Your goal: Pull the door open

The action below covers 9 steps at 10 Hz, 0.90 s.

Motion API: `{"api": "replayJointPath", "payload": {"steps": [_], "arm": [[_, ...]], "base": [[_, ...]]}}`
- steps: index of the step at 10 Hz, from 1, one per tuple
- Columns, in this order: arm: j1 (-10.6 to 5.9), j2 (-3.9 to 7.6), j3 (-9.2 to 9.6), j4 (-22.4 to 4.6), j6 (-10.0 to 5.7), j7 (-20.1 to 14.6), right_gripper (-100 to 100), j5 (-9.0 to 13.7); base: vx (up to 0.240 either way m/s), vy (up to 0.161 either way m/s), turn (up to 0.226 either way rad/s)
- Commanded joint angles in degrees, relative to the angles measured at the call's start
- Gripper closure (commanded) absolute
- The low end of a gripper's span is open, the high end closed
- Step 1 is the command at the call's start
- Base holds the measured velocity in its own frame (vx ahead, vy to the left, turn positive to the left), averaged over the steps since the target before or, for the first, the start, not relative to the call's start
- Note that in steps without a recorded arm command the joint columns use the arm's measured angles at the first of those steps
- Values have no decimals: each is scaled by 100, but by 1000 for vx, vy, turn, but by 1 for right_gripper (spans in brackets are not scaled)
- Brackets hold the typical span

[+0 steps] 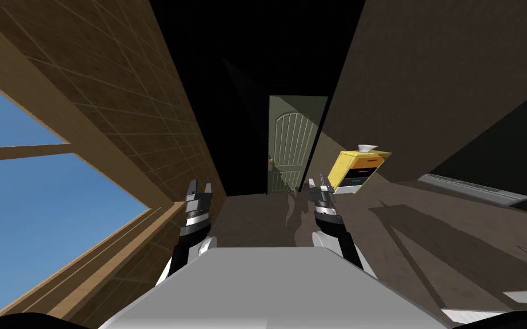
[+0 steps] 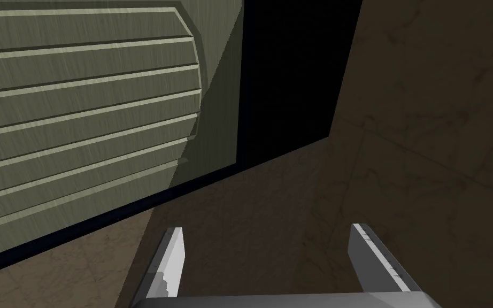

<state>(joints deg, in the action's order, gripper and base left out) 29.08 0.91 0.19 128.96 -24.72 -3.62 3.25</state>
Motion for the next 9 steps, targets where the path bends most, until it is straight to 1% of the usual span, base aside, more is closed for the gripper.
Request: {"api": "replayJointPath", "payload": {"steps": [1,3,6,7,9], "arm": [[-119,40,-83,-209,6,-175,-100,65],[-218,71,-151,-382,11,-320,-100,119],[-428,130,-297,-751,22,-627,-100,234],[-514,152,-356,-901,27,-753,-100,281],[-693,197,-480,-1214,36,-1015,-100,379]], "base": [[46,-7,164],[70,-14,101],[62,-23,119],[86,-18,172],[84,-22,106]]}}
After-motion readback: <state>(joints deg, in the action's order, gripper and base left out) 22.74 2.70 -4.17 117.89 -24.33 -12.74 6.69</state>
